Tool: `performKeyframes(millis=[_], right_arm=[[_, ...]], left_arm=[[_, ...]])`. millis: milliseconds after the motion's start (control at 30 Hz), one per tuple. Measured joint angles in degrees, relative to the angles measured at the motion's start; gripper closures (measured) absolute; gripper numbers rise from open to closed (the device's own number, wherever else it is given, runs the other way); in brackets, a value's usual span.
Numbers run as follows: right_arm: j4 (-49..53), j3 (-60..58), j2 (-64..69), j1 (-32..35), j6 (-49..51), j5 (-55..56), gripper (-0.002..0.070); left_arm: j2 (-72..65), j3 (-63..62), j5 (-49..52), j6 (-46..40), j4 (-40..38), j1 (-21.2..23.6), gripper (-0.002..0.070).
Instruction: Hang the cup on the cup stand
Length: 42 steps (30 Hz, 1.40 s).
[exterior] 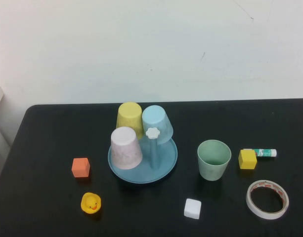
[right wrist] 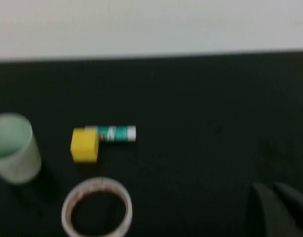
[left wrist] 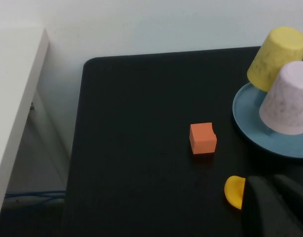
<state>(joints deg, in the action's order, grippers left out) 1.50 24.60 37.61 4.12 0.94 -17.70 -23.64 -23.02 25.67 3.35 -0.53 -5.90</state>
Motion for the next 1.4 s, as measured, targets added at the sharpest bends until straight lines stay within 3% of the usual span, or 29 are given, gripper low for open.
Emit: performKeyframes(millis=[133,367,500,633,833,900,1033,1133,1267,1400], right_arm=[[-6.76,4.82,8.42,0.00,-10.67,-5.84,0.0678],[-31.74,14.08,25.31,0.00,-41.03,-10.76,0.0678],[-41.14,19.34,35.75,-2.04,-52.28,-13.13,0.0678],[-42.59,25.72,47.54,-9.57,-55.73,-12.47,0.0678],[-42.59,34.43,60.75,-15.65,-56.76,-11.68,0.0664],[-42.49,38.10,64.68,-16.09,-57.02,-11.92,0.0621],[-42.40,45.71,72.22,-16.09,-57.06,-11.90,0.0416],[-42.40,50.07,77.78,-16.09,-56.95,-11.90,0.0308],[-42.70,53.26,83.65,-16.20,-56.95,-11.90,0.0277],[-42.83,53.90,87.49,-16.20,-56.95,-11.90,0.0300]], left_arm=[[0.00,0.00,-0.25,0.00,-0.09,0.00,0.0675],[0.00,0.00,-0.34,0.13,-0.09,0.00,0.0675],[0.00,0.00,-0.50,0.13,-0.09,0.00,0.0675],[0.00,1.39,-2.43,0.02,-0.09,0.00,0.0675],[0.00,2.28,-3.11,0.13,-0.09,0.00,0.0675],[0.00,2.28,-3.20,0.13,-0.09,0.00,0.0675],[0.00,2.28,-3.20,0.13,-0.09,0.00,0.0675],[0.00,2.28,-3.20,0.13,-0.73,0.00,0.0675],[0.00,2.28,-3.20,0.13,-1.61,0.00,0.0675],[0.00,2.28,-3.20,0.38,-1.98,0.00,0.0675]])
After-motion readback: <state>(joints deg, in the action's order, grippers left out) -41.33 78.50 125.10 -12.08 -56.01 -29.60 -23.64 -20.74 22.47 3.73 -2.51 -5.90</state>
